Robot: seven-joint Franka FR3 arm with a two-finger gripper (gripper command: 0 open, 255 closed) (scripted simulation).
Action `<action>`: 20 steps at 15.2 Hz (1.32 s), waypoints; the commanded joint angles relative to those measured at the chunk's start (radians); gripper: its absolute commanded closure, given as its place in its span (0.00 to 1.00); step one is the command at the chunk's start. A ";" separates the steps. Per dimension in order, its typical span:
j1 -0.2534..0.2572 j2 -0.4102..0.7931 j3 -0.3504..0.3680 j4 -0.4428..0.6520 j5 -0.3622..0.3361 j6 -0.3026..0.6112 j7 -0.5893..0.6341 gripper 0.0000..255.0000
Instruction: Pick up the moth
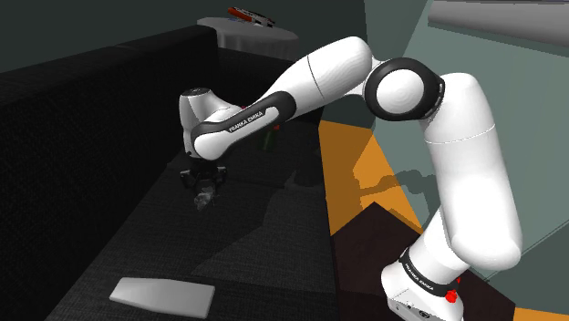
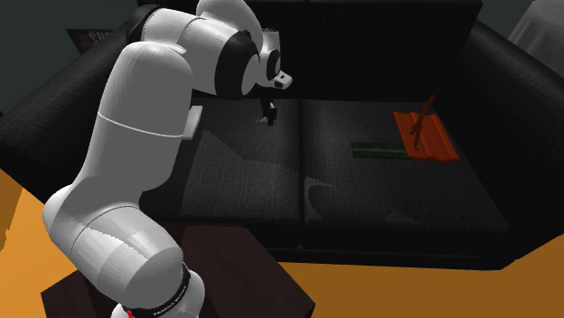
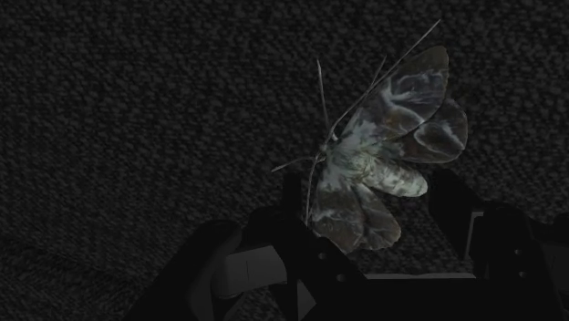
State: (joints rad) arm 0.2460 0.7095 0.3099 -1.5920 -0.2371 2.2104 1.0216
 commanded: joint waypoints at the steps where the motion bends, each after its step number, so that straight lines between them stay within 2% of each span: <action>1: 0.000 0.001 0.000 0.000 0.000 0.001 0.000 1.00; 6: 0.000 -0.001 0.000 -0.003 0.000 0.001 0.000 1.00; 20: -0.016 -0.106 0.026 0.023 0.035 -0.128 -0.019 1.00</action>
State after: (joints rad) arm 0.2317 0.6109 0.3342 -1.5725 -0.2050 2.0943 1.0052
